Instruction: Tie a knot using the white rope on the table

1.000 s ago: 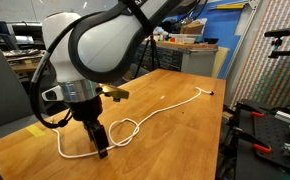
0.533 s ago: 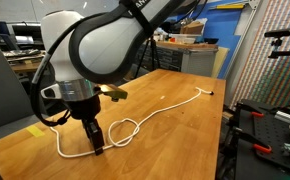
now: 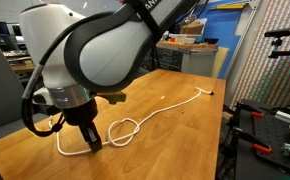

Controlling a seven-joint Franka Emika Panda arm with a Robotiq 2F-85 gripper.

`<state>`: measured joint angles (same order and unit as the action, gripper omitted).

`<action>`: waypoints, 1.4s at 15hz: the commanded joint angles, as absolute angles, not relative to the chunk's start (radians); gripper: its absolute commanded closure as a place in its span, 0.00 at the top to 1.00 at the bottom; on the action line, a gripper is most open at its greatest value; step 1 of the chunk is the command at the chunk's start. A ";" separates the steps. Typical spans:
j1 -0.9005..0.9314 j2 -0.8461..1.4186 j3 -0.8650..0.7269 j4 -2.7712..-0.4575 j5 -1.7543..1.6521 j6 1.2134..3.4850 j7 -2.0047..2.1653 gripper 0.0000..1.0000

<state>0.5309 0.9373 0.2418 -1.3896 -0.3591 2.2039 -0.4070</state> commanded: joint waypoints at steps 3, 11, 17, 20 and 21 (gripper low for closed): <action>0.533 0.819 0.225 -1.451 -0.434 2.230 -0.429 0.05; 0.640 0.536 0.198 -1.464 -0.734 2.198 -0.373 0.05; 0.690 0.320 0.208 -1.450 -0.955 2.141 -0.236 0.05; 0.696 0.212 0.185 -1.498 -1.068 2.129 -0.146 0.05; 0.692 0.177 0.178 -1.527 -1.110 2.125 -0.105 0.05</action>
